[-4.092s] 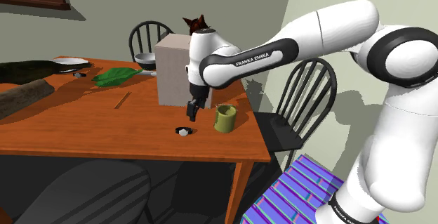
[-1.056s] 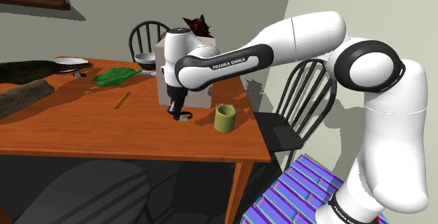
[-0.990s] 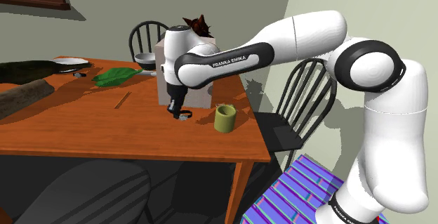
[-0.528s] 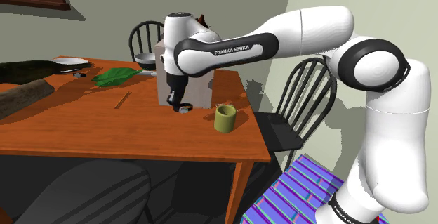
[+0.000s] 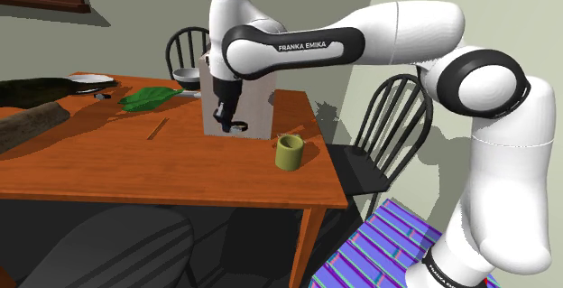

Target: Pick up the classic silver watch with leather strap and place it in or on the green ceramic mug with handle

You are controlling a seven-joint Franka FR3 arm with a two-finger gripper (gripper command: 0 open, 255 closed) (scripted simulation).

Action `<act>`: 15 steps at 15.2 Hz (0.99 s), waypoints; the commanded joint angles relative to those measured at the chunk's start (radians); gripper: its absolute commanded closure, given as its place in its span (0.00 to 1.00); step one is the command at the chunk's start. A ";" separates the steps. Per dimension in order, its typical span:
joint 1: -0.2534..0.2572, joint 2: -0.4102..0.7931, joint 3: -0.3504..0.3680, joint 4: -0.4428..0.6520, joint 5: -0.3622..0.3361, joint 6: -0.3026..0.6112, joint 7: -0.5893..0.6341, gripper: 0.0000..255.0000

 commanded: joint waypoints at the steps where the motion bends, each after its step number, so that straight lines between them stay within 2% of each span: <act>1: 0.000 0.000 0.000 0.026 0.001 -0.027 -0.005 1.00; 2: 0.001 0.000 0.000 0.038 0.002 -0.038 -0.006 1.00; 8: -0.095 -0.198 -0.024 -0.222 0.058 0.039 -0.115 1.00; 15: -0.179 -0.381 -0.083 -0.435 0.111 0.082 -0.266 1.00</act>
